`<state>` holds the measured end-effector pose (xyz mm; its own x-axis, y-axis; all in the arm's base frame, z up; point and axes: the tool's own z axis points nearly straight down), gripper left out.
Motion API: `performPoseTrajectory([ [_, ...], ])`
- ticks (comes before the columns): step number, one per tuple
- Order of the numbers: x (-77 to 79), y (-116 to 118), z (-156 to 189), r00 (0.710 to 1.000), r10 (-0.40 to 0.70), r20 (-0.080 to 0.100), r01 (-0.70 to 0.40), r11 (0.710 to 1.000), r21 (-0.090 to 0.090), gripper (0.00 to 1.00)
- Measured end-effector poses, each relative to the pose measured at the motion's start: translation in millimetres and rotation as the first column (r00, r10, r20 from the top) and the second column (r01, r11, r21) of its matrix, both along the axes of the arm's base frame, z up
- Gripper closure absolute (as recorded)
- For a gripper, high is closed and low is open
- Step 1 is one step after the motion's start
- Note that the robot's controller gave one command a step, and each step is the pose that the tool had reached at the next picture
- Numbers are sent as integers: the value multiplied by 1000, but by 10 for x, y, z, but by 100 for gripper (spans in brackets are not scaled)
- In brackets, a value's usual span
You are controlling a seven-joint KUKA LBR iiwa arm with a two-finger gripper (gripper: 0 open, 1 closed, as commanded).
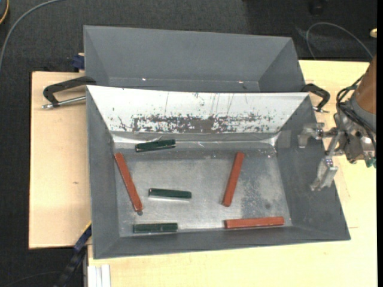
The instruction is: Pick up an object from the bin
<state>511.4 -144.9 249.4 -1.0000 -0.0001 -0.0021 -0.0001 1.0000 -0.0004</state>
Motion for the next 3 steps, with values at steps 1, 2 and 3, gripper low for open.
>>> performPoseTrajectory([
  [1,343,478,-1358,994,113,-7,-113,994,4,0],
  [2,411,1479,-1793,769,640,-1,-640,769,4,0],
  [3,415,1460,-1787,770,638,-1,-638,770,1,100],
])
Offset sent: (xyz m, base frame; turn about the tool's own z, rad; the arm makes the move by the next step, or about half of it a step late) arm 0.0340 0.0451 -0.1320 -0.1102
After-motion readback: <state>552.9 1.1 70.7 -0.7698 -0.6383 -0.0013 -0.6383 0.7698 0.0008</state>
